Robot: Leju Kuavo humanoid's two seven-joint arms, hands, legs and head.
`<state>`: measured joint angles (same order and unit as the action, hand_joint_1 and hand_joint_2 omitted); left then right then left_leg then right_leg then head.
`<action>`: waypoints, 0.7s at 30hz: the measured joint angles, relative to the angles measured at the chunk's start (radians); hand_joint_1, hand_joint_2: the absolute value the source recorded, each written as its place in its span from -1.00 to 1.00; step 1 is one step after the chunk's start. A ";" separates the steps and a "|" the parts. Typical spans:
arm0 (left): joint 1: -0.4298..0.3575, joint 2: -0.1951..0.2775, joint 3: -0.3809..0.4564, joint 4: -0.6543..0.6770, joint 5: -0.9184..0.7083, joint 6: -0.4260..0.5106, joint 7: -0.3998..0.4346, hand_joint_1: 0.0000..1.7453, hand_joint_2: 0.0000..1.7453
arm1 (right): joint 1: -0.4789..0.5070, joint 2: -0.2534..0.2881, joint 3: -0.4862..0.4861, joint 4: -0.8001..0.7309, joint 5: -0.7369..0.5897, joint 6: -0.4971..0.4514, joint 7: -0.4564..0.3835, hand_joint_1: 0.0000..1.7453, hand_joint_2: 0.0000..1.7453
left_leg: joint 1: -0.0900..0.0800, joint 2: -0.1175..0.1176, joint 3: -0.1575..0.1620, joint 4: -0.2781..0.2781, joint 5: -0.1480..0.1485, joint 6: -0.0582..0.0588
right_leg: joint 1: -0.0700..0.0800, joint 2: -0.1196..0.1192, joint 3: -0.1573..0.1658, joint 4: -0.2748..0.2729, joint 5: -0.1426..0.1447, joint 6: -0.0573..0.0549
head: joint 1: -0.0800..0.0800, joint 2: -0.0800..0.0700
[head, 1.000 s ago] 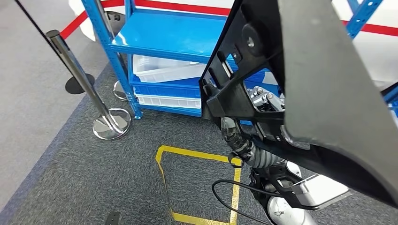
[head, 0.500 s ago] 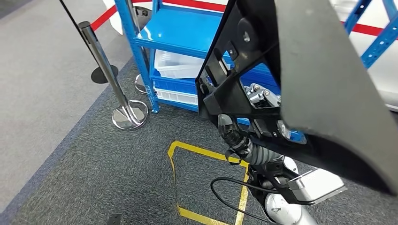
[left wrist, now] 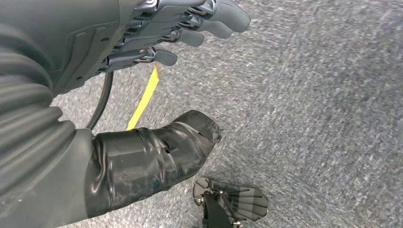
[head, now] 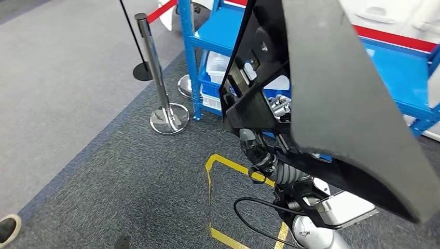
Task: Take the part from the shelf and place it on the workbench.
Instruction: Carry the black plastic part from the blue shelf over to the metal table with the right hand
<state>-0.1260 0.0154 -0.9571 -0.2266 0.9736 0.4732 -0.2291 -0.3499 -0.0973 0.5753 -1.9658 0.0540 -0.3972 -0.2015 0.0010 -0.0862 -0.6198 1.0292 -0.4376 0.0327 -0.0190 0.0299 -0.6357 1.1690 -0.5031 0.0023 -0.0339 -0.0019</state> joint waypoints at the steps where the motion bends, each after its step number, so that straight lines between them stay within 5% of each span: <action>1: 0.000 -0.001 0.000 0.000 0.001 0.001 -0.001 -1.00 1.00 | 0.001 0.000 0.000 -0.001 0.007 -0.001 0.001 1.00 1.00 | -0.001 -0.012 -0.005 0.007 -0.001 -0.002 | -0.002 0.024 0.025 -0.053 0.016 -0.001 | 0.000 0.000; 3: -0.001 -0.002 0.000 0.000 0.002 0.003 -0.004 -1.00 1.00 | 0.007 -0.001 0.000 -0.006 0.015 -0.004 0.004 1.00 1.00 | 0.003 -0.035 -0.017 0.013 0.001 -0.012 | -0.002 0.053 0.045 -0.100 0.020 -0.002 | 0.000 0.000; 7: 0.006 -0.002 0.000 0.000 0.006 0.007 -0.009 -1.00 1.00 | 0.010 -0.001 0.000 -0.013 0.017 -0.005 0.005 1.00 1.00 | 0.010 -0.065 -0.027 0.008 0.011 -0.032 | 0.000 0.027 0.050 -0.112 0.027 -0.011 | 0.000 0.000; 12: 0.006 -0.001 0.000 0.000 0.007 0.008 -0.010 -1.00 1.00 | 0.010 -0.001 0.000 -0.014 0.017 -0.005 0.005 1.00 1.00 | 0.010 -0.064 -0.027 0.009 0.010 -0.032 | -0.002 0.025 0.051 -0.114 0.028 -0.012 | 0.000 0.000; 14: 0.005 -0.002 0.000 0.000 0.011 0.010 -0.012 -1.00 1.00 | 0.009 -0.001 0.000 -0.017 0.015 0.006 0.001 1.00 1.00 | 0.008 0.001 -0.065 0.085 -0.032 -0.042 | 0.000 -0.003 0.056 -0.120 0.030 -0.018 | -0.007 0.000; 16: 0.002 -0.005 0.000 0.001 0.022 0.012 -0.016 -1.00 1.00 | 0.007 0.000 0.000 -0.020 0.004 0.029 -0.016 1.00 1.00 | 0.003 0.101 -0.060 0.089 -0.032 -0.046 | 0.008 -0.075 0.065 -0.126 0.026 -0.020 | -0.014 0.000; 18: -0.002 -0.005 0.000 0.001 0.031 0.014 -0.018 -1.00 1.00 | 0.003 0.001 0.000 -0.020 -0.006 0.041 -0.031 1.00 1.00 | -0.005 0.134 -0.016 0.010 0.007 -0.032 | 0.013 -0.130 0.071 -0.126 0.018 -0.012 | -0.013 0.000; 21: 0.003 -0.005 0.000 0.001 0.033 0.016 -0.019 -1.00 1.00 | 0.001 0.004 0.000 -0.019 -0.007 0.044 -0.035 1.00 1.00 | -0.010 0.111 -0.009 -0.009 0.010 -0.012 | 0.013 -0.144 0.077 -0.127 0.010 0.002 | -0.010 0.000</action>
<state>-0.1227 0.0107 -0.9567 -0.2255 1.0061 0.4889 -0.2485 -0.3488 -0.0935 0.5753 -1.9848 0.0467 -0.3533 -0.2366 -0.0091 0.0249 -0.6288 1.0202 -0.4281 0.0207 -0.0064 -0.1144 -0.5589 1.0420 -0.4929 0.0043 -0.0442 -0.0019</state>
